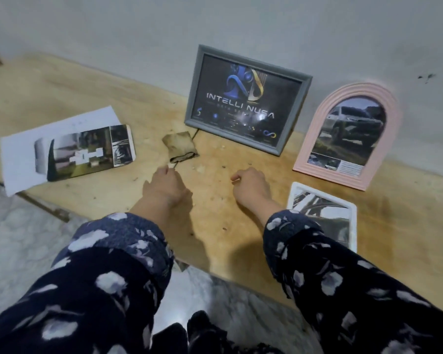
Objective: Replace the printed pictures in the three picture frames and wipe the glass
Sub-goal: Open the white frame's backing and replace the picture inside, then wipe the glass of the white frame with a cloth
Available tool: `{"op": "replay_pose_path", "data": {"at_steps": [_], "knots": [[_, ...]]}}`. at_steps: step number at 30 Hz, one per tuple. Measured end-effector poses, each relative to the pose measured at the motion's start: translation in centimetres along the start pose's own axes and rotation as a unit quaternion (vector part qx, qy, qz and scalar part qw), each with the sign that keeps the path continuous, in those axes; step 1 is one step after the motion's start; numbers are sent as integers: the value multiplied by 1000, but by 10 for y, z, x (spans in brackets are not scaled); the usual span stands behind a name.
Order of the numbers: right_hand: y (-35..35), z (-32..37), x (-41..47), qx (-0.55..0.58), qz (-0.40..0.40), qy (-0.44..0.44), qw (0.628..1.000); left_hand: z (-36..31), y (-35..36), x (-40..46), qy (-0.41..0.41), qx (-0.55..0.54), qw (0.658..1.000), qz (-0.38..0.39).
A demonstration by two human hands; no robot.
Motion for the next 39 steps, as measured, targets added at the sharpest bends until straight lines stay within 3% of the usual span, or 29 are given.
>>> {"op": "replay_pose_path", "data": {"at_steps": [7, 12, 15, 20, 25, 27, 31, 34, 39], "knots": [[53, 90, 39, 45, 22, -59, 997, 41, 19, 22, 27, 84, 992, 87], [66, 108, 73, 146, -44, 39, 988, 40, 23, 20, 29, 89, 991, 94], [74, 114, 82, 145, -73, 79, 984, 39, 21, 23, 46, 139, 984, 99], [94, 110, 80, 134, -40, 158, 977, 42, 24, 24, 63, 191, 974, 108], [83, 106, 67, 169, -39, 164, 971, 44, 23, 23, 55, 183, 976, 106], [77, 94, 59, 238, -52, 190, 951, 45, 21, 22, 53, 181, 976, 110], [53, 63, 44, 425, -57, 260, 865, 45, 13, 19, 52, 186, 974, 117], [23, 23, 33, 474, -68, 296, 826, 35, 11, 13, 62, 179, 977, 100], [-29, -56, 3, 542, -173, 352, 744, -41, 23, -20, 164, 128, 977, 39]]}}
Point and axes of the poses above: each hand's wrist, its own x-axis towards the middle knuckle, its own y-axis out of the palm, z = x × y, the point moved 10 cm from there along x, towards the middle knuckle, and after that the axes turned 15 degrees about -z, right-handed, at the moved point
